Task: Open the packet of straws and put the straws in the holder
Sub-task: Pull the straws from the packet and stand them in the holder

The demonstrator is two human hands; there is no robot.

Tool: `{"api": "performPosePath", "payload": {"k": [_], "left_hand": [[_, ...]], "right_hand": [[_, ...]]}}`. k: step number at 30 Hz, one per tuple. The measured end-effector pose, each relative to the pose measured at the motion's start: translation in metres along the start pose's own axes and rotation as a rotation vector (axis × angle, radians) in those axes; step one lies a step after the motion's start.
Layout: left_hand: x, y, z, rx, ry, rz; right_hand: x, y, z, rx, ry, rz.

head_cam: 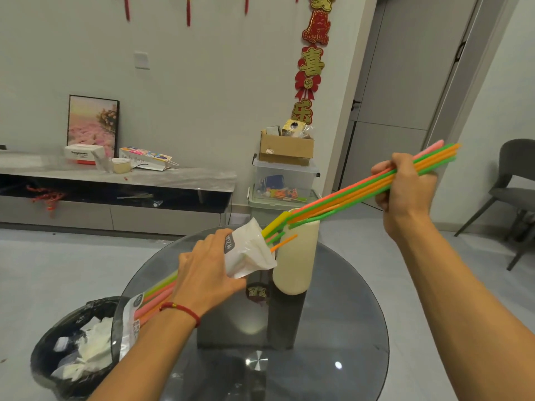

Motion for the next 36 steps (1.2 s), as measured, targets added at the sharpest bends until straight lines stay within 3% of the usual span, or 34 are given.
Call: {"api": "performPosePath", "payload": {"k": [8,20,27,32,36], "left_hand": [[0.014,-0.005,0.006,-0.004,0.044,-0.008],[0.021,-0.002,0.007,-0.039,0.042,-0.041],[0.020,-0.005,0.006,-0.040,0.016,-0.037],[0.016,-0.008,0.004,-0.037,-0.007,0.005],[0.013,-0.007,-0.001,-0.057,-0.031,0.050]], "right_hand": [[0.000,0.023,0.030,-0.182,0.051,-0.041],[-0.025,-0.069,0.035,0.199,0.199,-0.523],[-0.104,-0.104,0.009,0.513,0.016,-0.857],[-0.114,-0.093,-0.002,0.516,-0.048,-0.848],[-0.098,-0.086,-0.004,0.472,0.060,-0.809]]}}
Point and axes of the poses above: each hand's wrist, its own z-axis towards the middle knuckle, its own y-axis out of the back of the hand, x = y × z, the point moved 8 cm from there along z, towards the middle knuckle, and after that the axes turned 7 degrees about y, right-handed, at the moved point
